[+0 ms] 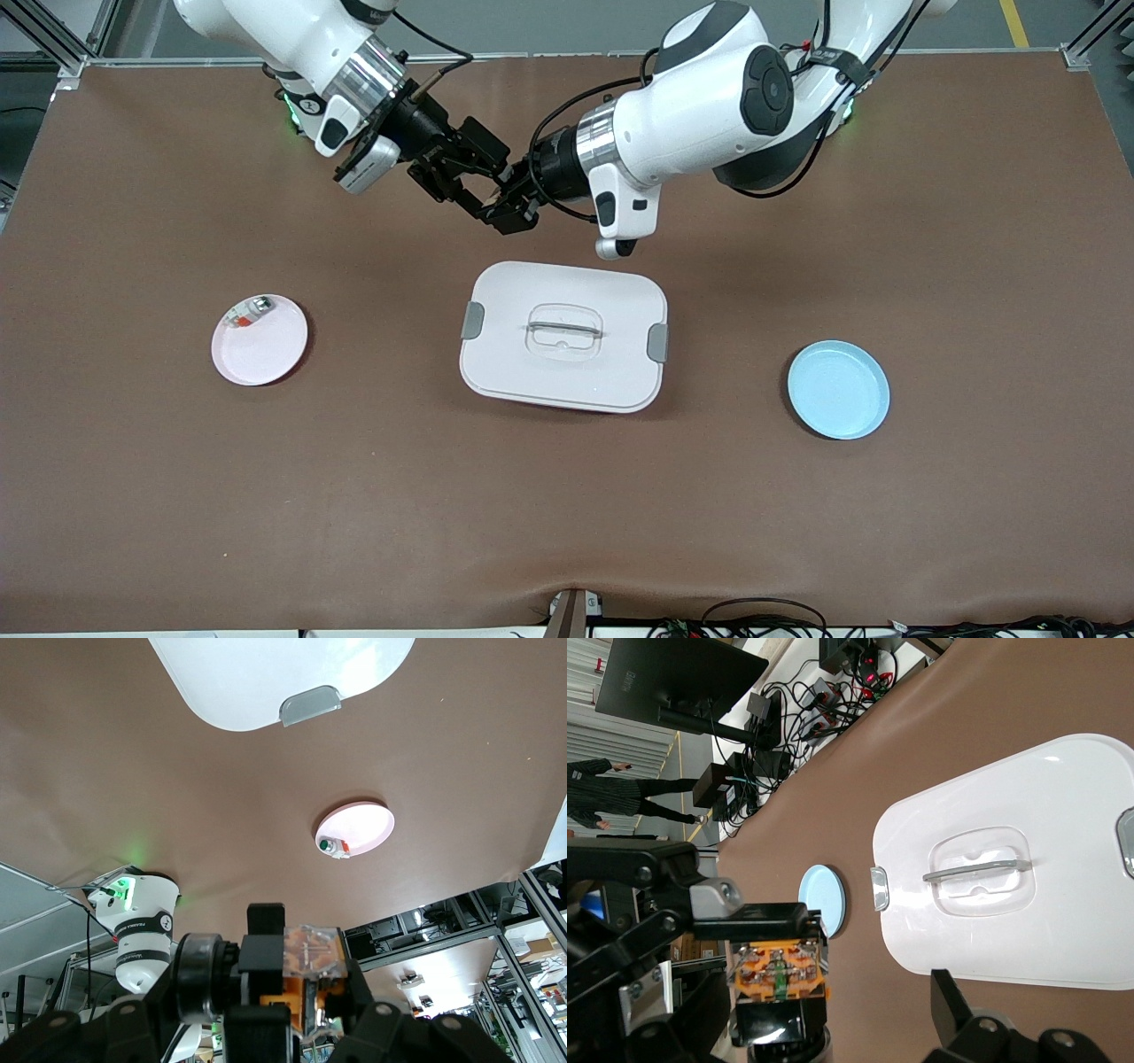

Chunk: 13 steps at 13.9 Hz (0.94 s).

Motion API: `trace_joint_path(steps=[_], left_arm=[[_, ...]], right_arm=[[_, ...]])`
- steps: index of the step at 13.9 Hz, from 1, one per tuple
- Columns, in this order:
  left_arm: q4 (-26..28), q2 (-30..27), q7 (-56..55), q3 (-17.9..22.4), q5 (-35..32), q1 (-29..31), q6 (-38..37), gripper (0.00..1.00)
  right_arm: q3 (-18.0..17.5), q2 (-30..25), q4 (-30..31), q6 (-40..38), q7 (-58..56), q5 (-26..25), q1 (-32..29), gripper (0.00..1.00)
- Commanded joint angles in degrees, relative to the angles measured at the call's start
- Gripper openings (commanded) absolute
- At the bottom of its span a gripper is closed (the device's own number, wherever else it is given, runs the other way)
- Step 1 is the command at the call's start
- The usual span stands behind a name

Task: Transfer orange switch to right arm and place
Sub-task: 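Close the right gripper on the orange switch beside the left gripper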

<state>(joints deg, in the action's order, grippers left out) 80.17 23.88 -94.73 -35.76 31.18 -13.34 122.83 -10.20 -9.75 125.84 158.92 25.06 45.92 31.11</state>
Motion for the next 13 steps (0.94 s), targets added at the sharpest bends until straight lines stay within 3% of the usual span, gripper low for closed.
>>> trace_joint_path(steps=[1,6,8,10,13], left_arm=[[-0.63,0.29,-1.69,-0.28,-1.3,-0.1,0.56,0.36],[-0.63,0.29,-1.6,-0.28,-1.3,-0.02,0.48,0.36],[-0.63,0.29,-1.6,-0.28,-1.3,-0.02,0.48,0.36],[-0.63,0.2,-1.6,-0.28,-1.3,0.07,0.56,0.36],[-0.63,0.29,-1.6,-0.28,-1.3,0.07,0.56,0.36]], right_arm=[[0.01,0.6,-0.16,1.13,-0.63,0.84,0.7,0.96],[0.09,0.78,-1.03,1.04,-2.74,0.84,0.44,0.81],[0.09,1.22,-1.39,1.04,-2.83,0.84,0.35,0.7],[0.09,1.48,-1.74,1.04,-2.83,0.84,0.44,0.48],[0.09,1.57,-1.83,1.04,-2.91,0.75,0.44,0.07]])
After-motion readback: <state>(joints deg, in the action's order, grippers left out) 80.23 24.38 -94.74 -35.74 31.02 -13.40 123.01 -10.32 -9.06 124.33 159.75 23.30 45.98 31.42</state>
